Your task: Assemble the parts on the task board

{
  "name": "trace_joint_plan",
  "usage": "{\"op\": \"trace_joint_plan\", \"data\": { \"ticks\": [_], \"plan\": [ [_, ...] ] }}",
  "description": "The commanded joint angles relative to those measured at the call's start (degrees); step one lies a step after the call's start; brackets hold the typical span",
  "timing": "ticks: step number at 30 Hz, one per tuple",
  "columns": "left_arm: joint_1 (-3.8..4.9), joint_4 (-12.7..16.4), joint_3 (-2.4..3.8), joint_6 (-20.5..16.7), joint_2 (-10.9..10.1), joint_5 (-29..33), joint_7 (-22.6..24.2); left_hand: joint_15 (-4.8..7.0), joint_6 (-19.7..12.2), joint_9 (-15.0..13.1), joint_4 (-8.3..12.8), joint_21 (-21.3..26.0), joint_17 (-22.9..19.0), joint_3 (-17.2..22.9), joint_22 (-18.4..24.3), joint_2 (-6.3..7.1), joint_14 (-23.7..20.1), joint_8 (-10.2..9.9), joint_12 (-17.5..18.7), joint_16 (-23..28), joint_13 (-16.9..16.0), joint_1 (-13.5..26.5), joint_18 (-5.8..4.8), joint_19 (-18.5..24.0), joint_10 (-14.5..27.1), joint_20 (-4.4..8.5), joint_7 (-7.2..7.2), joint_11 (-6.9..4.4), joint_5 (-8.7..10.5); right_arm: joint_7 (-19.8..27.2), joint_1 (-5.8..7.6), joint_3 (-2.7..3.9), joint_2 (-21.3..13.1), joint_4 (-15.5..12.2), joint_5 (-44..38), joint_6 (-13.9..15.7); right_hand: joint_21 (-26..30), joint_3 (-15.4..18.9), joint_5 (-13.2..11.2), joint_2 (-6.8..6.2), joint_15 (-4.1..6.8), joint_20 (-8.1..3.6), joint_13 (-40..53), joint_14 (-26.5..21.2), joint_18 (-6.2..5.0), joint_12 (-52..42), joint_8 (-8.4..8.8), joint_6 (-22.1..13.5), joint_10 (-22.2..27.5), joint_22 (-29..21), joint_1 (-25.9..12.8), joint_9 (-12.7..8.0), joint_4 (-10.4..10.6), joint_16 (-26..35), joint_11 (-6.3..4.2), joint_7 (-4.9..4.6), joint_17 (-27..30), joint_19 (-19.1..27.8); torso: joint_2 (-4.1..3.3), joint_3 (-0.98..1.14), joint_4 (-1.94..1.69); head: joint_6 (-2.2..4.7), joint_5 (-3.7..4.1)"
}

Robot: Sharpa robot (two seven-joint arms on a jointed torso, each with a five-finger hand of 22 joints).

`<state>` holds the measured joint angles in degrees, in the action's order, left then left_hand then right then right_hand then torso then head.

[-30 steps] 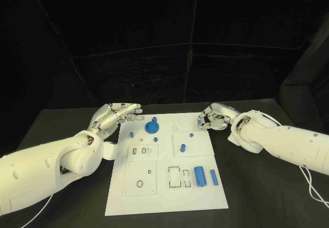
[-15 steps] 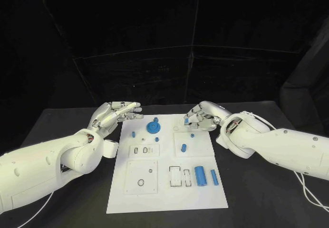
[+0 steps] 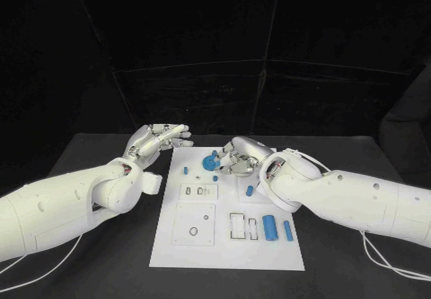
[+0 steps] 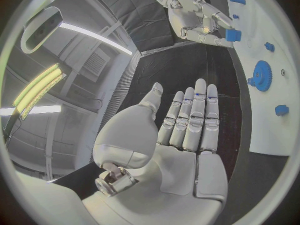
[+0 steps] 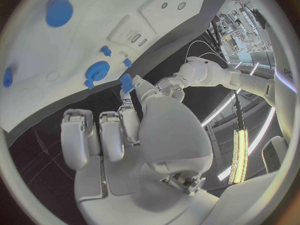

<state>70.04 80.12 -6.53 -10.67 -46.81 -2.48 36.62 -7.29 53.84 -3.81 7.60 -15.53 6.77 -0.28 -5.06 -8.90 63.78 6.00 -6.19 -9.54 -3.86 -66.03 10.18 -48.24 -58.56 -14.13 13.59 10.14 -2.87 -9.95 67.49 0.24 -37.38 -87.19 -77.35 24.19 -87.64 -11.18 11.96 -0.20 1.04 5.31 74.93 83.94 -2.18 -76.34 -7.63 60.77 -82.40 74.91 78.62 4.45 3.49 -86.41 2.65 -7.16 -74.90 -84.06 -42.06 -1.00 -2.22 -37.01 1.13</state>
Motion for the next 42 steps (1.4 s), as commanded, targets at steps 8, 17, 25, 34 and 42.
{"op": "trace_joint_plan", "data": {
  "ticks": [8,17,25,34,42],
  "plan": [
    [0.11,-1.5,0.05,0.4,0.8,1.2,1.0,-0.36,-0.2,0.0,0.2,0.3,0.1,0.4,0.1,-0.67,0.2,-0.3,0.3,0.3,0.0,-0.1,0.43,-0.2,0.0,-0.2,0.27,0.36,-0.11,-4.2,-2.6,-0.21,4.4,1.5,-7.2,-3.3,-0.3,-0.2,-0.1,0.05,0.53,-0.33,2.6,4.5,1.01,0.3,-0.06,0.2,0.1,10.3,-0.3,0.0,0.3,-0.1,-0.35,0.02,-7.9,-2.3,0.06,0.06,-0.02,-0.99,-1.33],
    [0.12,-2.2,0.06,0.3,1.1,1.4,1.2,-0.35,-0.2,0.0,0.2,0.3,0.1,0.4,0.1,-0.67,0.2,-0.3,0.3,0.3,0.0,-0.1,0.43,-0.3,0.0,-0.2,0.27,0.36,-0.11,-4.7,-4.17,-0.93,6.8,2.7,-9.1,-4.8,-0.3,-0.2,-0.1,0.05,0.53,-0.33,2.6,4.5,0.99,0.4,-0.03,0.1,0.2,10.2,-0.3,0.0,0.2,-0.1,-0.36,0.02,-7.8,-2.2,0.03,0.03,-0.11,-1.13,-1.46],
    [0.12,-2.2,0.05,0.4,1.3,1.5,1.1,-0.35,-0.2,0.0,0.2,0.3,0.1,0.4,0.1,-0.67,0.2,-0.3,0.3,0.3,0.0,-0.1,0.43,-0.3,0.0,-0.19,0.27,0.36,-0.1,-5.0,-4.64,-1.01,7.5,3.9,-9.5,-5.9,-0.3,-0.2,0.0,0.06,0.54,-0.34,2.6,4.5,0.99,0.5,0.0,0.1,0.2,10.2,-0.3,0.0,0.2,-0.1,-0.36,0.01,-7.8,-2.2,0.06,0.05,-0.02,-1.31,-1.55],
    [0.11,-2.3,0.05,0.6,1.4,1.5,1.0,-0.35,-0.2,0.0,0.2,0.3,0.1,0.4,0.1,-0.67,0.2,-0.3,0.3,0.3,0.0,0.0,0.43,-0.3,-0.1,-0.19,0.27,0.35,-0.1,-5.3,-4.82,-1.02,7.9,4.5,-10.1,-6.8,-0.3,-0.2,0.0,0.06,0.54,-0.34,2.6,4.5,0.99,0.5,0.0,0.1,0.2,10.2,-0.3,0.0,0.2,-0.1,-0.36,0.01,-7.8,-2.2,0.03,0.07,-0.12,-1.26,-1.41],
    [0.11,-2.4,0.05,0.7,1.4,1.5,0.8,-0.35,-0.2,0.0,0.2,0.3,0.1,0.4,0.1,-0.67,0.2,-0.3,0.3,0.3,0.0,0.0,0.43,-0.3,-0.1,-0.19,0.27,0.35,-0.1,-6.1,-4.86,-1.03,7.8,4.5,-11.6,-7.9,-0.2,-0.3,0.1,-0.05,0.54,-0.35,2.4,4.4,0.94,0.6,0.09,0.0,0.3,10.0,-0.4,-0.1,0.1,0.0,-0.33,-0.02,-7.6,-2.0,0.03,0.07,0.01,-1.41,-1.5]
  ]
}}
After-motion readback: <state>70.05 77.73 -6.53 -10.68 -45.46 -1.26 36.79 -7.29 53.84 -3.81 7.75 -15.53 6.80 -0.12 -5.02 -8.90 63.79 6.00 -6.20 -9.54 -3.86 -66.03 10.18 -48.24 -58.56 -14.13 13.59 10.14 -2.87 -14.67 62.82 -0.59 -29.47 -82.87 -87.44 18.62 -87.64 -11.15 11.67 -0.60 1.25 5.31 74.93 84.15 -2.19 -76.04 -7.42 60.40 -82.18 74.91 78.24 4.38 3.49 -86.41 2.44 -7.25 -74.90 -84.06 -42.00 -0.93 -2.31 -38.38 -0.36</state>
